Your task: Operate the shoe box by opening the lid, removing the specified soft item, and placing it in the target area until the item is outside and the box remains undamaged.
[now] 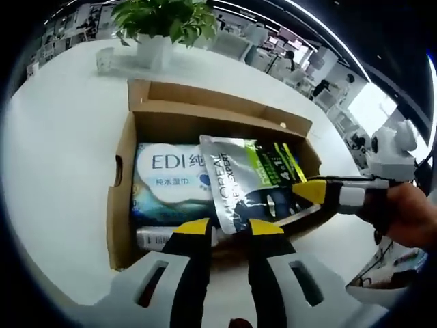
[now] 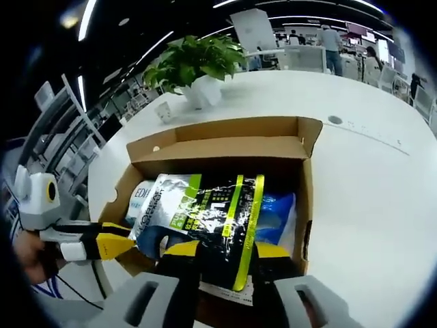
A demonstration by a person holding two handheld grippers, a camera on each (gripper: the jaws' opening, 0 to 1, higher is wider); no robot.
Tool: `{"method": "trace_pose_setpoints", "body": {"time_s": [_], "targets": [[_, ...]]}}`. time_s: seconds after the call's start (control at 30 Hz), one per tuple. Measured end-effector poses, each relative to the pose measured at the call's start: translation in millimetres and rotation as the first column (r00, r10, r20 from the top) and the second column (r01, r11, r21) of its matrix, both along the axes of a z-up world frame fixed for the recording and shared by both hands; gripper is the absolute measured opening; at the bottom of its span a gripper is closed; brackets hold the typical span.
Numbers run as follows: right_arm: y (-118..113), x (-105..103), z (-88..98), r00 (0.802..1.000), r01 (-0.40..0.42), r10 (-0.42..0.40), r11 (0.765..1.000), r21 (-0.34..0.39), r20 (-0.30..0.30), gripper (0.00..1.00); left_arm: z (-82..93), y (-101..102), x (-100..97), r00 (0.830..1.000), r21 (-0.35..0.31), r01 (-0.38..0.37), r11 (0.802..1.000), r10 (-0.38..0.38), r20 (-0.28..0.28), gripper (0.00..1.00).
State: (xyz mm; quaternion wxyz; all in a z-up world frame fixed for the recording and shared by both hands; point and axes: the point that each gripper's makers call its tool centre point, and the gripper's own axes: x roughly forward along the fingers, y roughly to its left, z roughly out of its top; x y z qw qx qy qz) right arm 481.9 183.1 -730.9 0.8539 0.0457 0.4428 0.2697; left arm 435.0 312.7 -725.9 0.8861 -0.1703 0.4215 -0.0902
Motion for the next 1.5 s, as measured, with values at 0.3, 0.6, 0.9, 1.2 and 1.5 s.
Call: {"method": "trace_pose_setpoints", "body": {"time_s": [0.3, 0.6, 0.9, 1.2, 1.5], "targets": [[2, 4, 1.8, 1.000, 0.002, -0.003, 0.999, 0.032, 0.004, 0.17, -0.6, 4, 13.7, 1.000, -0.033, -0.006, 0.999, 0.005, -0.025, 0.11], [2, 12, 6.0, 0.998, 0.053, -0.055, 0.994, 0.094, 0.017, 0.00, -1.9, 6, 15.0, 0.999, -0.048, 0.002, 0.999, -0.004, -0.032, 0.00], [8, 9, 18.8, 0.998, 0.044, -0.051, 0.986, 0.163, 0.040, 0.00, 2.9, 2, 12.4, 1.000, -0.063, 0.017, 0.998, -0.016, 0.006, 0.00], [12, 3, 32.8, 0.997, 0.022, -0.036, 0.983, 0.184, 0.073, 0.00, 14.3, 5, 4.7, 0.999, -0.059, 0.005, 0.998, -0.003, 0.048, 0.00], [8, -6, 46.8, 0.994, 0.026, -0.047, 0.978, 0.207, 0.100, 0.00, 34.2, 7, 4.7, 0.995, -0.069, 0.007, 0.998, 0.000, 0.099, 0.00]]}}
